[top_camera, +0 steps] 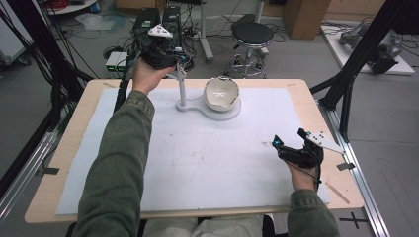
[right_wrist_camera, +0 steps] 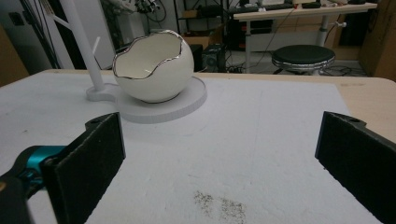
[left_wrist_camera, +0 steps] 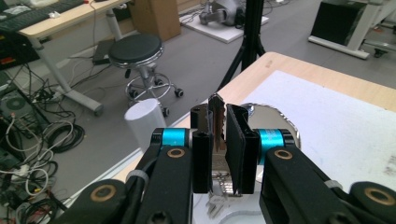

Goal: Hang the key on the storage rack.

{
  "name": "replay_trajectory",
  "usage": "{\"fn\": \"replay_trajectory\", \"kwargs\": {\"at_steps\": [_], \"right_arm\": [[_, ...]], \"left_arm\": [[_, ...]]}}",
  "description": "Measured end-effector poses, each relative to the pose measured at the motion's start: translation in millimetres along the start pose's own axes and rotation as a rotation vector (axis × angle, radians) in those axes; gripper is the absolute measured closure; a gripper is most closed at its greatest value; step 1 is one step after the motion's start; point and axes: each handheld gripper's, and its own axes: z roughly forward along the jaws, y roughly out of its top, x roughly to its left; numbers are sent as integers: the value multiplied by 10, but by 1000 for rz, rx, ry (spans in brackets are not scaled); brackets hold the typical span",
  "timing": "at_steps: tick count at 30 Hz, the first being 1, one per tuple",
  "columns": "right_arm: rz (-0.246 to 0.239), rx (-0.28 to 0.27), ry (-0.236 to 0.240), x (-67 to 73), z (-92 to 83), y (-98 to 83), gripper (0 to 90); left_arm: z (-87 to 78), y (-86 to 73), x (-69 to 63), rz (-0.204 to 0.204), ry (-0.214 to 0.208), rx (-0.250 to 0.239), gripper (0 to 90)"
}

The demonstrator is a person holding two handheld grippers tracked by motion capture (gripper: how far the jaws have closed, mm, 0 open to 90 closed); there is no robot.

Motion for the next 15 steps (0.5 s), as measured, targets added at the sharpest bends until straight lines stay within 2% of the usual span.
{"fn": "replay_trajectory", "kwargs": {"at_steps": [3, 15], "right_arm": [[-4, 1, 0, -1, 1, -2, 5], [-7, 2, 2, 0, -8, -5, 5]], "left_arm": [[-6, -2, 11, -3, 2, -14, 808], [58, -48, 47, 9, 37, 11, 807]]}}
